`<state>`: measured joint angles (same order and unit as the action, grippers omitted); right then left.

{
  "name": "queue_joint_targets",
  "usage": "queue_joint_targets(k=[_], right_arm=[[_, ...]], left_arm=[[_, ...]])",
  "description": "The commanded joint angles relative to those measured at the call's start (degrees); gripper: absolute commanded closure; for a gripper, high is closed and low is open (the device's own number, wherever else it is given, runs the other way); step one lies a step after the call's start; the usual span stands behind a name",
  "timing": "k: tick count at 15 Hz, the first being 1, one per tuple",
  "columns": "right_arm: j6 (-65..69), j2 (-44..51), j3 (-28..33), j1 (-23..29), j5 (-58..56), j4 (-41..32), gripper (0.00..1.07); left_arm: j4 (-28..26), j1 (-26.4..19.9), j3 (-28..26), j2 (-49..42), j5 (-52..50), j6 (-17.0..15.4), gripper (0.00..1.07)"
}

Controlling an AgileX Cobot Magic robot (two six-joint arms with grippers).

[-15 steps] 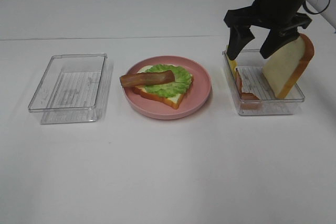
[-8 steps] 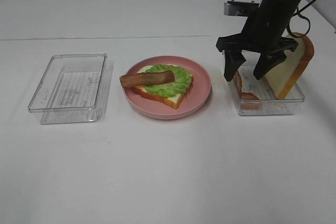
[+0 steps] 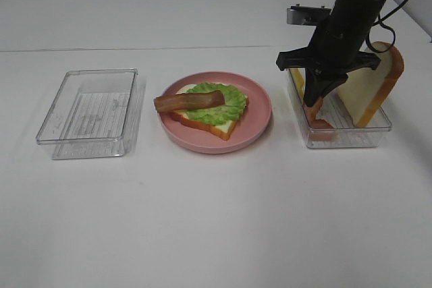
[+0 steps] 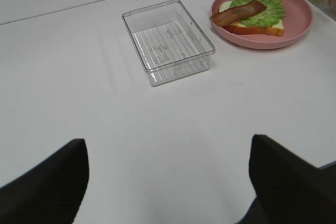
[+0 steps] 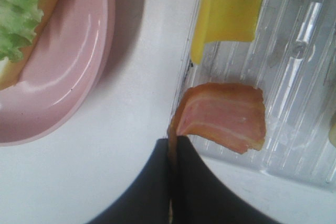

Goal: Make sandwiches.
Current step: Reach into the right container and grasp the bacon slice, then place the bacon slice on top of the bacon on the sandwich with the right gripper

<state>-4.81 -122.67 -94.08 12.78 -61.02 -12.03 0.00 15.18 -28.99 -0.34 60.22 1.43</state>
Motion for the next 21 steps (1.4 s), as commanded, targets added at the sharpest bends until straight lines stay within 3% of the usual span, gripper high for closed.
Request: queue_joint_targets(k=[1, 4, 10, 12, 17, 19, 21], right_arm=[[0.17, -0.29, -2.12, 0.00, -4.93, -0.23, 1.07], [0.17, 0.29, -7.73, 0.00, -13.06, -5.61, 1.07], [-2.98, 6.82, -8.42, 0.00, -11.86, -26.36, 1.07], [-6.76, 6.82, -8.42, 0.34, -7.62, -32.37, 1.07], [-8.31, 4.41, -8.42, 4.58, 6.19, -36.21, 1.07], [-11.23, -0.46, -8.42, 5.39, 11.69, -45.09, 1.07], [-12.95, -3.15, -8.42, 5.27, 13.35, -48.41, 1.07]], left_arm=[[0.00, 0.11, 0.34, -1.15, -0.63, -0.06, 0.27], [0.00, 0.11, 0.34, -1.15, -0.63, -0.06, 0.27], [0.00, 0.11, 0.34, -1.15, -0.63, -0.06, 0.27], [0.00, 0.11, 0.34, -1.15, -0.63, -0.06, 0.27], [0.00, 0.11, 0.34, -1.15, -0.63, -0.06, 0.27], [0.00, 0.11, 0.34, -1.15, -0.63, -0.06, 0.27], [0.00, 0.11, 0.34, -1.15, -0.63, -0.06, 0.27]])
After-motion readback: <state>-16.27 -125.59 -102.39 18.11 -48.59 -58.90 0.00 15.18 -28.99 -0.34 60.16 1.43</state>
